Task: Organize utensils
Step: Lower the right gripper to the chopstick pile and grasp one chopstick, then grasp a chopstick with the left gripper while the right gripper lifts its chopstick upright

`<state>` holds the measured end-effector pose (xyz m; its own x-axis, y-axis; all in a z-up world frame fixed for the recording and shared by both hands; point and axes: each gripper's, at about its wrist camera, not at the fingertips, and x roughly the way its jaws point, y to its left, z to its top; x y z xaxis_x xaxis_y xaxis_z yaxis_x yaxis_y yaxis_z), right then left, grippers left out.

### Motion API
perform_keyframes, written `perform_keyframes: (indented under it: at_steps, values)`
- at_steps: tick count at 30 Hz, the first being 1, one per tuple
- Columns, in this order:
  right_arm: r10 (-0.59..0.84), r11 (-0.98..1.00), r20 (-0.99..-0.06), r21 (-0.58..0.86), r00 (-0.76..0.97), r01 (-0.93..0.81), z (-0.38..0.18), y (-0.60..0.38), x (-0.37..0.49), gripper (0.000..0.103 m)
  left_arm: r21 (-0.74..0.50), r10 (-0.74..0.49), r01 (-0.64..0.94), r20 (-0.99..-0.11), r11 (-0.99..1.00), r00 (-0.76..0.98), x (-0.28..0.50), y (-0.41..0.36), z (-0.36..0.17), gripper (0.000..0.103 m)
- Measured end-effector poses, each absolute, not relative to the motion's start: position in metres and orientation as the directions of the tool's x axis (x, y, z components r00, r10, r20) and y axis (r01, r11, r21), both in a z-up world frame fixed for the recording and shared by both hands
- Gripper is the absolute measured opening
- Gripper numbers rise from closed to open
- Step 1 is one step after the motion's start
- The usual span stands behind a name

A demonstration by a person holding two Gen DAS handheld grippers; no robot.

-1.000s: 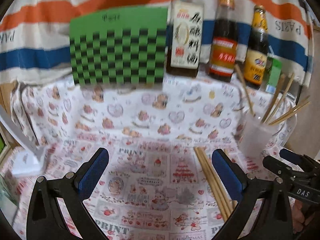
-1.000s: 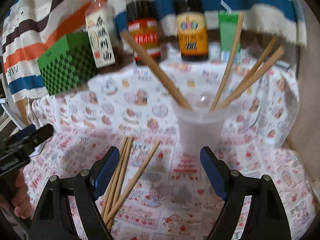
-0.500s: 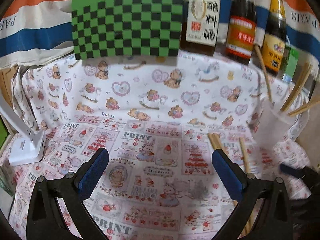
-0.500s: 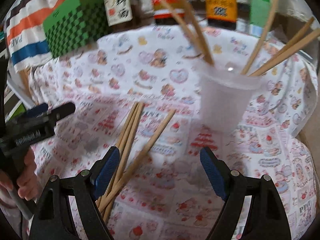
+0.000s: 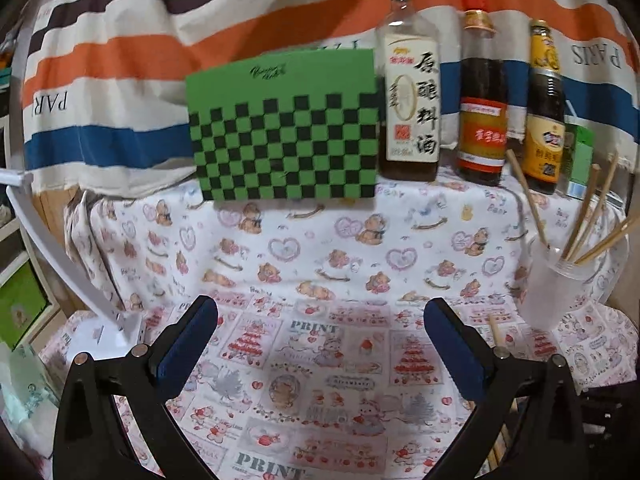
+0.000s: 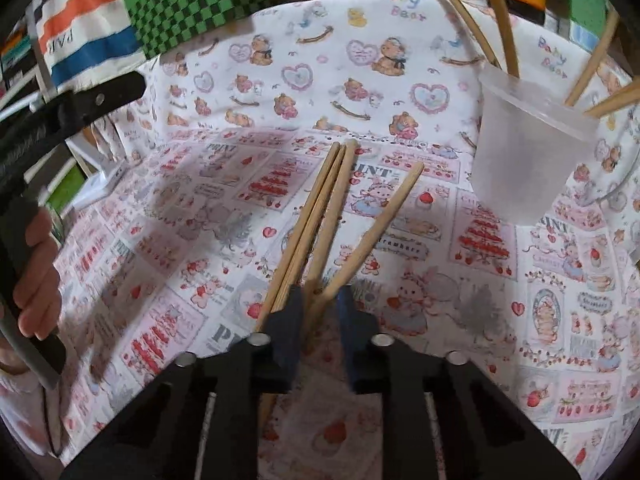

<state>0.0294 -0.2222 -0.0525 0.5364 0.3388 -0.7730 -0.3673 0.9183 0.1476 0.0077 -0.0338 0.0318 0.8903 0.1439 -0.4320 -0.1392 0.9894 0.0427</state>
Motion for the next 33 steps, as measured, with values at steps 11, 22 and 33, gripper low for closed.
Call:
perform_keyframes:
  at_steps: [11, 22, 33]
  values:
    - [0.277, 0.943, -0.775, 0.105, 0.568, -0.316, -0.055, -0.228, 0.036, 0.01, 0.07, 0.152, -0.135, -0.43, 0.988, 0.89, 0.007, -0.041, 0.029, 0.102]
    - [0.275, 0.96, -0.58, 0.118, 0.767, -0.255, -0.011, -0.251, 0.015, 0.007, 0.052, 0.174, -0.169, -0.448, 0.984, 0.877, 0.011, -0.031, 0.026, 0.102]
    - [0.21, 0.967, -0.311, 0.207, 0.927, -0.149, 0.03, -0.293, -0.012, 0.007, -0.02, 0.031, -0.05, -0.539, 0.999, 0.842, 0.018, -0.038, 0.018, 0.102]
